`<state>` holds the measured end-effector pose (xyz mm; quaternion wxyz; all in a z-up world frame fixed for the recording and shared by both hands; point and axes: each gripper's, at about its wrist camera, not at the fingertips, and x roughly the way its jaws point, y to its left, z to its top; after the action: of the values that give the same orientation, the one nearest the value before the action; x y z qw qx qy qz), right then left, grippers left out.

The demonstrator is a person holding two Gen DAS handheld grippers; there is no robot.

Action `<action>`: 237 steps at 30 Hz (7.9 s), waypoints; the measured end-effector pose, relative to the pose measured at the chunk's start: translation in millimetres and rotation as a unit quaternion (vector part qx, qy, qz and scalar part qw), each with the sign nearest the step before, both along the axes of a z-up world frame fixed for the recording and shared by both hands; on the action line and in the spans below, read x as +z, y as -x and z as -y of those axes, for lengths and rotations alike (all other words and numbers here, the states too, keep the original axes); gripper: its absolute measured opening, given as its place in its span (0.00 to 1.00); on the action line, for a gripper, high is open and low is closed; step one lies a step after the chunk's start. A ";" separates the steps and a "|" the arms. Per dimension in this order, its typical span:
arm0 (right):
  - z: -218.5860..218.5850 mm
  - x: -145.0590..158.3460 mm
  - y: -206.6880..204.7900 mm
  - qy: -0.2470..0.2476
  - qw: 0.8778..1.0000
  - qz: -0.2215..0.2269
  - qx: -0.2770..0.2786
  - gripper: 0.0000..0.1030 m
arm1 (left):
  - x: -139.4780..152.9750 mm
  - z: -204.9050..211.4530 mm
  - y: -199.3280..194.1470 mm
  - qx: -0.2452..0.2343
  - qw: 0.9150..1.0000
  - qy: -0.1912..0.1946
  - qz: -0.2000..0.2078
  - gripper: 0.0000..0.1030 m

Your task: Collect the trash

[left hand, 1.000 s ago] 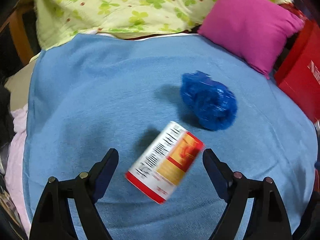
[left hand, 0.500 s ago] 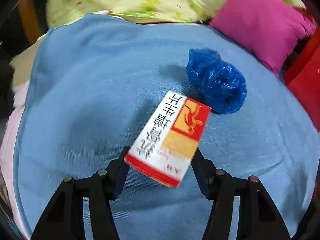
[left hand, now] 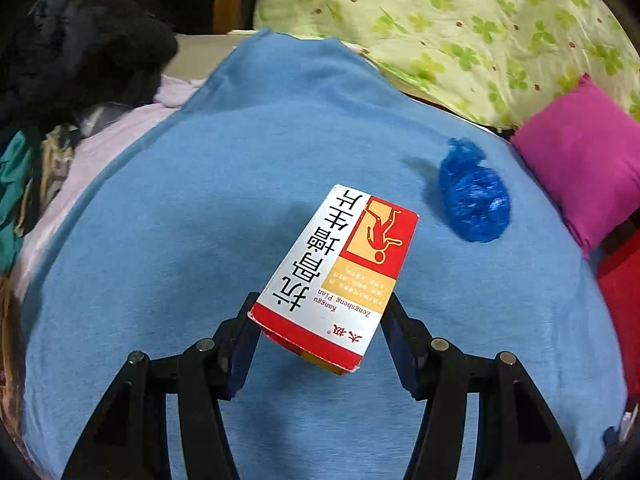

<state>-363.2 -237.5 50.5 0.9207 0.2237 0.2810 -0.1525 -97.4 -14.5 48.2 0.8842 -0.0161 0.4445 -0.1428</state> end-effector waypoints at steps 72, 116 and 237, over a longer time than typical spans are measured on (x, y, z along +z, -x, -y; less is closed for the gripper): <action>-26.1 82.5 123.1 -0.044 0.994 0.098 0.020 0.54 | 84.2 21.8 178.1 -0.084 0.991 -0.038 0.093 0.59; 38.7 77.5 296.0 -0.036 0.979 0.107 -0.170 0.54 | 95.9 127.9 280.5 -0.260 0.960 -0.035 0.094 0.59; -13.4 42.8 418.3 0.042 0.936 -0.059 -0.345 0.73 | 103.2 171.7 417.7 -0.482 0.871 0.062 0.070 0.93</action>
<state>-781.5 -224.2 93.2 0.8018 0.2588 0.2331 -0.4856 -515.2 -186.2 151.4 0.7315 0.1555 0.3247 -0.5791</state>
